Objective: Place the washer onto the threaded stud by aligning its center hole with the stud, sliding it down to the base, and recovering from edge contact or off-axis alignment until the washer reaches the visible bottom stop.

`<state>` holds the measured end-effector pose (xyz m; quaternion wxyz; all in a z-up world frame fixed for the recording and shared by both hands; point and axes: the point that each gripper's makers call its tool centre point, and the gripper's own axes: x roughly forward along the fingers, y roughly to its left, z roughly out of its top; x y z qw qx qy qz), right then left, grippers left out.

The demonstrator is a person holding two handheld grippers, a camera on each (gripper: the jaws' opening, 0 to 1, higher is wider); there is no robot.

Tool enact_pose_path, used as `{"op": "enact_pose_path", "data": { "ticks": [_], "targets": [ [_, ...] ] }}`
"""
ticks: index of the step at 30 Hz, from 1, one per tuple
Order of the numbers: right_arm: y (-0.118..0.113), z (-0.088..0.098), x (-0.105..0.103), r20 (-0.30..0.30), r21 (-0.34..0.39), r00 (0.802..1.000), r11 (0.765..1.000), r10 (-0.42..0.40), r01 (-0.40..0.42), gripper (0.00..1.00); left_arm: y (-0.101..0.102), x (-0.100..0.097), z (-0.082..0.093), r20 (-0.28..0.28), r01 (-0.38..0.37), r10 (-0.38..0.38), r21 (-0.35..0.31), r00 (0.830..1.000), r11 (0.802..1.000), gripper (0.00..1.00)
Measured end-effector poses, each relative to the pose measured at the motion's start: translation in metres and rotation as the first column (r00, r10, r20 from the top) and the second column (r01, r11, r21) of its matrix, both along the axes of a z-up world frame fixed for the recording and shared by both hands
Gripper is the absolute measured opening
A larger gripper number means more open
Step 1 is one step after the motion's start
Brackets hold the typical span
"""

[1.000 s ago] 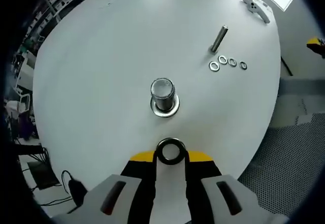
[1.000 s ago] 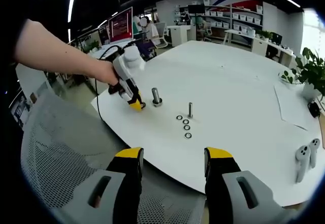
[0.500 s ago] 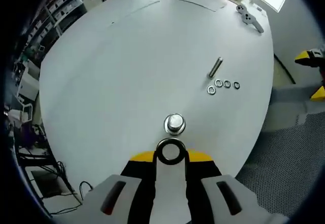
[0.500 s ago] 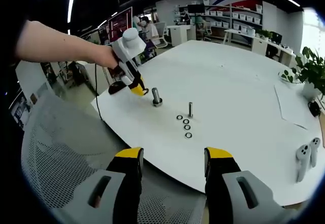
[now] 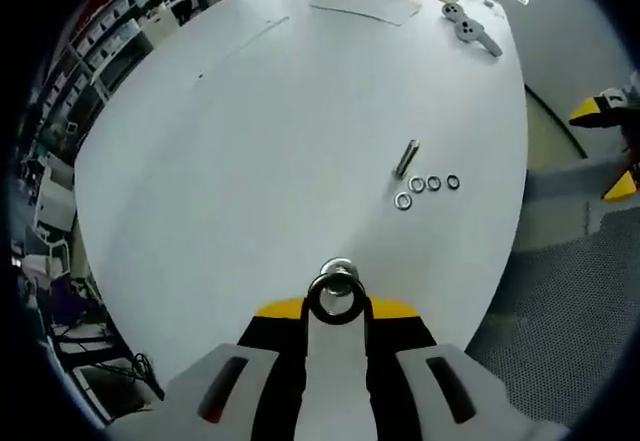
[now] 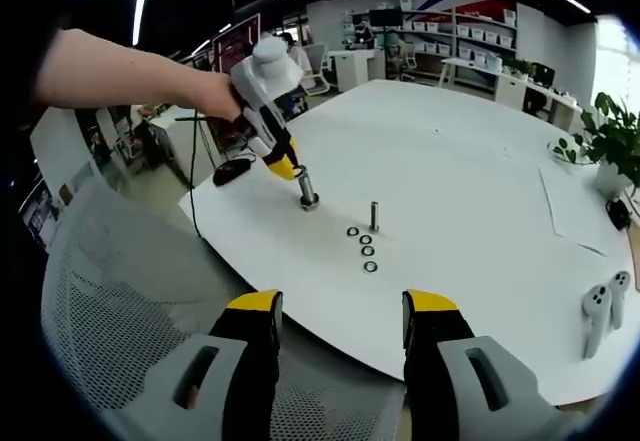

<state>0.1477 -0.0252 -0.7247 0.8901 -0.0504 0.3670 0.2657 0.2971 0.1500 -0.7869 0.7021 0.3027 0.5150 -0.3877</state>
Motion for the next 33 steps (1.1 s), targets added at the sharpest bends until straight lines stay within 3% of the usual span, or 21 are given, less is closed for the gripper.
{"op": "enact_pose_path", "data": {
  "ticks": [21,33],
  "targets": [
    [-0.002,0.001,0.001,0.005,-0.001,1.0,1.0,-0.006,0.006,0.5,-0.006,0.002,-0.012,-0.006,0.033,-0.033,0.031,0.999,0.999,0.19],
    [-0.004,0.0,0.001,0.005,-0.004,1.0,1.0,-0.018,0.018,0.5,-0.003,0.008,-0.031,-0.026,0.027,-0.026,0.053,0.999,0.998,0.19]
  ]
}}
